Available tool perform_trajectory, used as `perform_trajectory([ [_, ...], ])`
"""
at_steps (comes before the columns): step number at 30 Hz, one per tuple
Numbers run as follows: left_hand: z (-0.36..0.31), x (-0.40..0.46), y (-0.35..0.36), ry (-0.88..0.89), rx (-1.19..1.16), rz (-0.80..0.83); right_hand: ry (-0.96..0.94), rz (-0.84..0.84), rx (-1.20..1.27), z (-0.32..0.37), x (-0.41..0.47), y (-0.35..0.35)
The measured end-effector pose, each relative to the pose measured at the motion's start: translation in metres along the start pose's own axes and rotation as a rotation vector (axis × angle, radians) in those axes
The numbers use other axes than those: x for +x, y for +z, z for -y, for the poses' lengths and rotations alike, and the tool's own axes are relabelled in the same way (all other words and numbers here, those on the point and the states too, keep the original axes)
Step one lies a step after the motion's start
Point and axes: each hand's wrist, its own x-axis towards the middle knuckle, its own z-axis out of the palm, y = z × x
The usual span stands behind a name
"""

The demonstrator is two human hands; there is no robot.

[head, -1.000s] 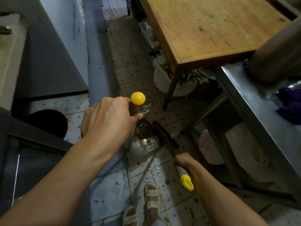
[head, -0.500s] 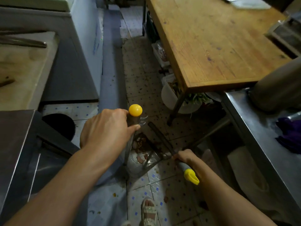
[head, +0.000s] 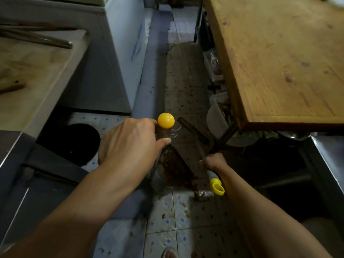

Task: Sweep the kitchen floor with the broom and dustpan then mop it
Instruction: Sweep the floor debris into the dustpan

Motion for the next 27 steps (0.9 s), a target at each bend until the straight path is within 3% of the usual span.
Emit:
perform_trajectory([
  [6,-0.009,0.022,0.025,-0.034,-0.008,-0.023,-0.054,-0.014,-0.069,0.000,0.045,-0.004],
  [11,-0.011,0.018,0.032,-0.019,0.023,-0.049,-0.041,0.083,-0.165,-0.020,0.055,0.010],
  [27,0.003,-0.098,-0.010,-0.044,0.001,0.038,-0.016,0.183,-0.262,-0.097,-0.091,0.043],
])
